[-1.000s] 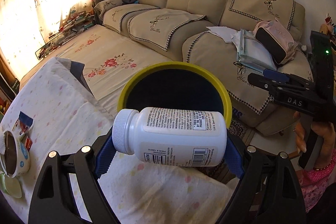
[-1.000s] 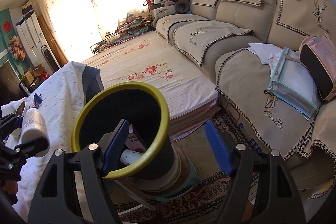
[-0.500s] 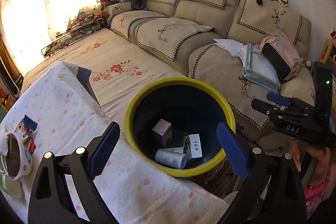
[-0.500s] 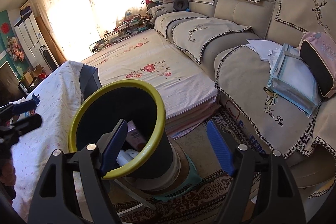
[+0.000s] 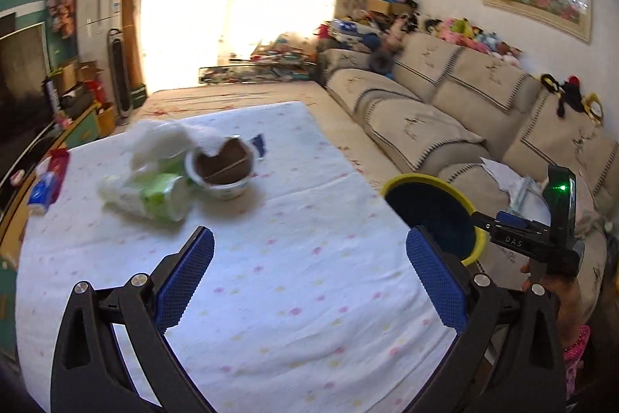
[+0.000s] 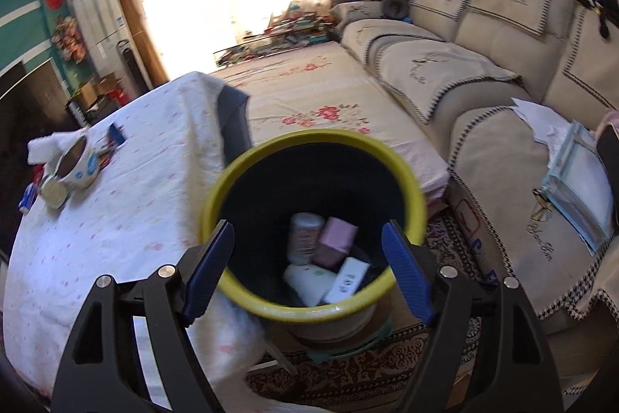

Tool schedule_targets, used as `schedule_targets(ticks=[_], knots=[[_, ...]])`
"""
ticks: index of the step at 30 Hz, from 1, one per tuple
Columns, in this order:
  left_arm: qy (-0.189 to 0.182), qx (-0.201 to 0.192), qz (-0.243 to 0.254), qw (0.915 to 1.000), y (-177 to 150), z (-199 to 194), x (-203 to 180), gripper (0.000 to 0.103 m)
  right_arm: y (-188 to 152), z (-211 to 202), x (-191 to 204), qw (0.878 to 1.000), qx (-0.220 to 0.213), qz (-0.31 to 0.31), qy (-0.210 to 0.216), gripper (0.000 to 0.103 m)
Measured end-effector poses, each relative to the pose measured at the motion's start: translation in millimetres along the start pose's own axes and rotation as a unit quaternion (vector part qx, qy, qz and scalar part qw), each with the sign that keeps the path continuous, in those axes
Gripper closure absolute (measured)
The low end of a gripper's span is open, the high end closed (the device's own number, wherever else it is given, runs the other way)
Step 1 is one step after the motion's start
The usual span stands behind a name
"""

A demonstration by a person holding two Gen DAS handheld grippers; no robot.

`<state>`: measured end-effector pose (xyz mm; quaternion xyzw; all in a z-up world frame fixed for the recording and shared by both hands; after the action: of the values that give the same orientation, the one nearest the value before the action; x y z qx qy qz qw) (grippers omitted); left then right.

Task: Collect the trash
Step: 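Grasp the brown pudding cup with the right gripper and lift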

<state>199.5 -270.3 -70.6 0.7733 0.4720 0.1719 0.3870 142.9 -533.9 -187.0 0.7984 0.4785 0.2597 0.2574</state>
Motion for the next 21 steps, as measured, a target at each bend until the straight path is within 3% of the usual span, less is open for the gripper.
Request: schedule_targets(ticks=[7, 14, 19, 21], knots=[[0.107, -0.020, -0.077, 0.9911, -43.6, -65.1, 111.6, 0.005, -0.3, 0.3, 100.8, 0.995, 0.011, -0.074, 0.066, 0.028], [0.141, -0.034, -0.135, 0.9802, -81.9, -104.5, 177.8, 0.005, 8.6, -0.1, 211.3, 0.980, 0.012, -0.156, 0.124, 0.030], [0.165, -0.040, -0.149, 0.9741, -97.7, -121.0, 202.6, 0.005, 34.2, 0.8, 273.7, 0.974, -0.006, -0.191, 0.125, 0.056], [0.173, -0.041, -0.155, 0.9718, -103.4, -125.2, 208.2, 0.005, 46.8, 5.2, 291.0, 0.973, -0.007, -0.195, 0.125, 0.061]])
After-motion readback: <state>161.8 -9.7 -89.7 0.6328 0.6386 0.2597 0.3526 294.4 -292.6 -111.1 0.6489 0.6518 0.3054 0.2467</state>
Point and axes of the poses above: each gripper's, at about its wrist camera, not at the fingertips, and z roughly the way its jaws point, x to its left, y to its top, the point moved 10 cm from there along z, roughly the way its jaws point, and after that the axes turned 4 degrees about x, right-handed, at the moved point
